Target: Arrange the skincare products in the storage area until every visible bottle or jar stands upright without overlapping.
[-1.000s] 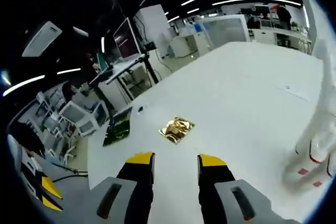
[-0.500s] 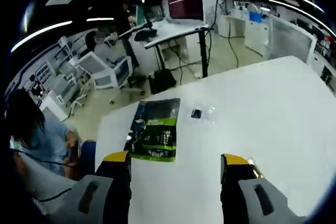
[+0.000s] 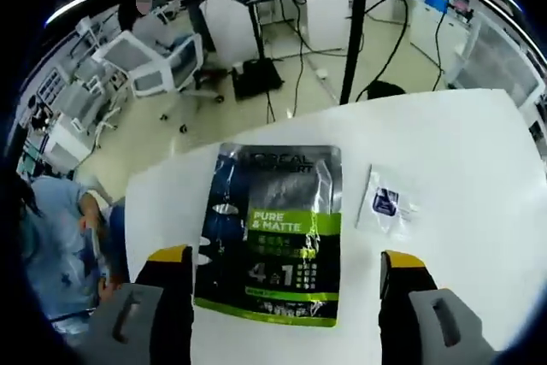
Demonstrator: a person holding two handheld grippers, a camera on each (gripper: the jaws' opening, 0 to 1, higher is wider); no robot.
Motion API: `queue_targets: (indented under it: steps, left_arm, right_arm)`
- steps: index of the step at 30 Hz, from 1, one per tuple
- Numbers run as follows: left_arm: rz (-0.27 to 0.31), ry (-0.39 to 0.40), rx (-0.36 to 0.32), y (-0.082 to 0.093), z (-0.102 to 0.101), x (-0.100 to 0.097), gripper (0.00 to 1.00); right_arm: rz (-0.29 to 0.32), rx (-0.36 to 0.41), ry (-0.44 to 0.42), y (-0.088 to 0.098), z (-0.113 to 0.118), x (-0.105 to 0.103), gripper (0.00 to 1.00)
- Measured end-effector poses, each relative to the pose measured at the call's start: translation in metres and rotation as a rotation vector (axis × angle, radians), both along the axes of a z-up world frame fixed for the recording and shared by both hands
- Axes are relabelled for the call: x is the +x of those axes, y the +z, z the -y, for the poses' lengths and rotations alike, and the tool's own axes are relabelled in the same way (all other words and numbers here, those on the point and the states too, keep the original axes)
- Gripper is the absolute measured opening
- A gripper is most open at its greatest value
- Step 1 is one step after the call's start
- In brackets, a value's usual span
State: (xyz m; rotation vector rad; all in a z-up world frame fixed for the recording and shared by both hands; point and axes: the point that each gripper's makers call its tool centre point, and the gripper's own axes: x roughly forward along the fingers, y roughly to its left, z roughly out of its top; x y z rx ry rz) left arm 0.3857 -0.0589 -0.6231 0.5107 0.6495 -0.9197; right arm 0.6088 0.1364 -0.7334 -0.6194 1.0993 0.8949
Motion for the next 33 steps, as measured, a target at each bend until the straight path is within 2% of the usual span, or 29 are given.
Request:
queue_targets:
  steps: [5,7,8,9,12,14,16,18,22,23,24,25,26,27,28,29,30,33]
  left_arm:
    - [-0.006,0.005,0.000,0.000,0.000,0.000,0.06]
    - [0.037,0.011,-0.024,0.008,0.001,0.005,0.05]
    - [0.039,0.012,-0.027,0.009,0.000,0.004,0.04]
    - [0.035,0.012,-0.025,0.008,0.000,0.004,0.03]
    - [0.000,0.005,-0.001,0.000,0.000,0.000,0.03]
    - [-0.002,0.005,-0.001,0.000,0.000,0.000,0.04]
    - [0.007,0.010,-0.008,0.002,0.000,0.001,0.03]
    - [0.006,0.013,-0.009,0.002,0.000,0.002,0.03]
    - [0.007,0.012,-0.008,0.002,0.000,0.002,0.03]
    - [0.008,0.013,-0.009,0.002,0.000,0.002,0.03]
    - [0.009,0.014,-0.009,0.003,0.000,0.002,0.03]
    - [0.008,0.014,-0.010,0.003,0.000,0.002,0.03]
    - [0.008,0.013,-0.009,0.003,0.000,0.002,0.03]
    - [0.009,0.011,-0.010,0.003,0.000,0.001,0.03]
    - [0.009,0.011,-0.010,0.003,0.000,0.001,0.03]
    - [0.009,0.010,-0.011,0.003,0.000,0.001,0.03]
    - [0.010,0.008,-0.012,0.003,0.000,0.001,0.03]
    - [0.011,0.009,-0.009,0.003,0.000,0.002,0.02]
  right_arm:
    - [-0.016,0.019,0.021,-0.007,-0.022,-0.010,0.94]
    - [0.007,-0.013,0.034,-0.010,-0.019,-0.008,0.93]
    - [0.023,-0.017,0.047,-0.011,-0.019,-0.007,0.95]
    - [0.026,0.020,0.028,-0.010,-0.024,-0.005,0.96]
    - [0.026,0.019,0.048,-0.010,-0.023,-0.004,0.97]
    - [0.043,0.046,0.071,-0.007,-0.023,-0.005,0.94]
    - [0.056,0.072,0.075,-0.005,-0.022,-0.007,0.86]
    - [0.075,0.102,0.093,-0.002,-0.021,-0.008,0.73]
    - [0.084,0.119,0.122,-0.002,-0.018,-0.009,0.68]
    - [0.087,0.132,0.159,0.000,-0.020,-0.010,0.56]
    - [0.104,0.122,0.185,0.002,-0.017,-0.009,0.51]
    - [0.092,0.157,0.254,0.002,-0.022,-0.015,0.48]
    - [0.090,0.147,0.236,0.002,-0.018,-0.014,0.44]
    - [0.098,0.148,0.288,0.003,-0.017,-0.015,0.40]
    - [0.082,0.149,0.271,0.002,-0.015,-0.018,0.30]
    - [0.038,0.111,0.274,0.002,-0.003,-0.024,0.11]
    - [0.089,0.143,0.302,0.003,-0.008,-0.020,0.09]
    - [0.054,0.126,0.359,0.002,0.004,-0.030,0.01]
